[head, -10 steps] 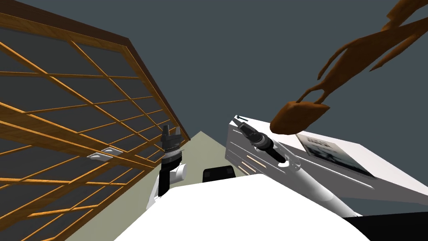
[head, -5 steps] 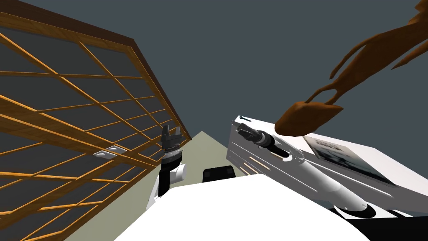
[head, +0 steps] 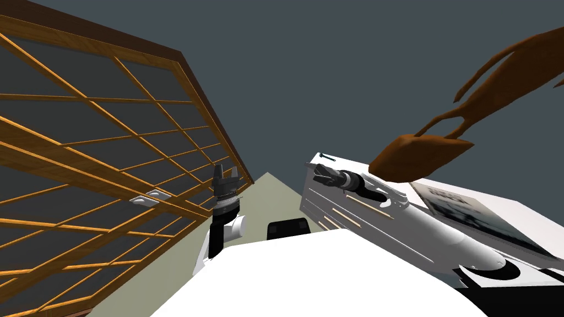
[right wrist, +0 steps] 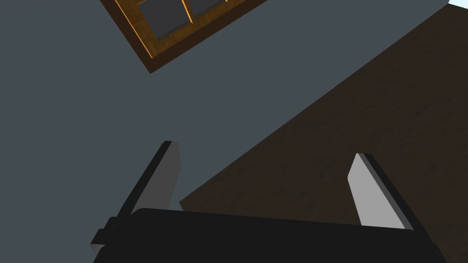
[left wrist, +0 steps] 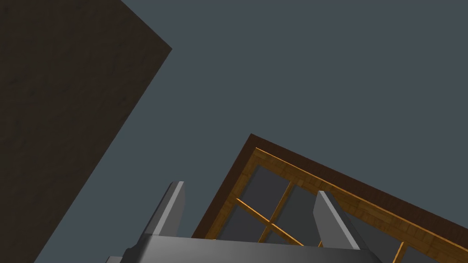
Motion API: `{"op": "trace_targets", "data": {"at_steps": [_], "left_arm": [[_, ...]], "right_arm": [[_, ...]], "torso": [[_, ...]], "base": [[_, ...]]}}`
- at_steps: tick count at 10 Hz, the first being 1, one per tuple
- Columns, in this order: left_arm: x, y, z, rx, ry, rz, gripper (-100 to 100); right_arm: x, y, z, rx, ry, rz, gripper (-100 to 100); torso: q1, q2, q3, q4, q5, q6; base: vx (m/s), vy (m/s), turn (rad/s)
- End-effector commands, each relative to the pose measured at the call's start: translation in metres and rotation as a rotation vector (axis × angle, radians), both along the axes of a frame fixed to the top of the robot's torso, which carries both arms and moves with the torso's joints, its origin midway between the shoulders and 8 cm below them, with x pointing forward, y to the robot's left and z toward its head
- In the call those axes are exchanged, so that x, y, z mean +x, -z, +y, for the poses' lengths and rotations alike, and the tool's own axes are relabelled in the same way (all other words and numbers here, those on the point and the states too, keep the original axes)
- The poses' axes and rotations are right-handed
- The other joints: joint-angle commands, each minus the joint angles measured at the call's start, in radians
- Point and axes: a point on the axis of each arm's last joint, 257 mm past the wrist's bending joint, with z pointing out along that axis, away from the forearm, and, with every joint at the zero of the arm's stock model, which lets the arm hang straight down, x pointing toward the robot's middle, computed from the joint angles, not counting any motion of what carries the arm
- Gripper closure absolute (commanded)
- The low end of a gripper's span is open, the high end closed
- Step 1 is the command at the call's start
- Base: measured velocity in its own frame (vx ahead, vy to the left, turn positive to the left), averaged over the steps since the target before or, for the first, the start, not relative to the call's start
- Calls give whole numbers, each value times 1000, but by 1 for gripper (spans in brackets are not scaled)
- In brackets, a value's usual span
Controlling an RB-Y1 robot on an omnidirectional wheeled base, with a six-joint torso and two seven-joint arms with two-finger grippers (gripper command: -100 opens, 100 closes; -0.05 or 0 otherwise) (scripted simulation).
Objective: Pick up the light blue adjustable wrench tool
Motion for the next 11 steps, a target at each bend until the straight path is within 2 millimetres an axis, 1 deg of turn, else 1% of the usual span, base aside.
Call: {"op": "trace_targets", "data": {"at_steps": [1,3,4,5,6,7,8,9,10,11], "left_arm": [[0,0,0,0,0,0,0],[0,0,0,0,0,0,0],[0,0,0,0,0,0,0],[0,0,0,0,0,0,0],[0,0,0,0,0,0,0],[0,0,0,0,0,0,0],[0,0,0,0,0,0,0],[0,0,0,0,0,0,0],[0,0,0,0,0,0,0],[0,0,0,0,0,0,0]], "right_arm": [[5,11,-6,-63,-7,6,-100],[4,14,-8,-103,-13,9,-100],[8,24,-15,-154,-14,19,-100],[8,26,-17,-180,-18,20,-100],[13,35,-26,-224,-12,34,-100],[13,37,-28,-251,-16,35,-100],[18,45,-38,-291,-5,53,-100],[18,47,-40,-322,-9,54,-100],[24,56,-53,-364,6,77,-100],[23,57,-55,-392,2,78,-100]], "torso": [[0,0,0,0,0,0],[1,0,0,0,0,0],[-1,1,0,0,0,0],[0,0,0,0,0,0],[0,0,0,0,0,0],[0,-1,-1,0,0,0],[0,-1,-1,0,0,0],[0,-1,-1,0,0,0],[0,-1,-1,0,0,0],[0,-2,-1,0,0,0]], "base": [[37,49,66],[25,32,20],[33,36,81],[35,33,45],[50,40,81],[42,31,36],[48,35,87],[44,27,44],[61,30,75],[55,25,51]]}}
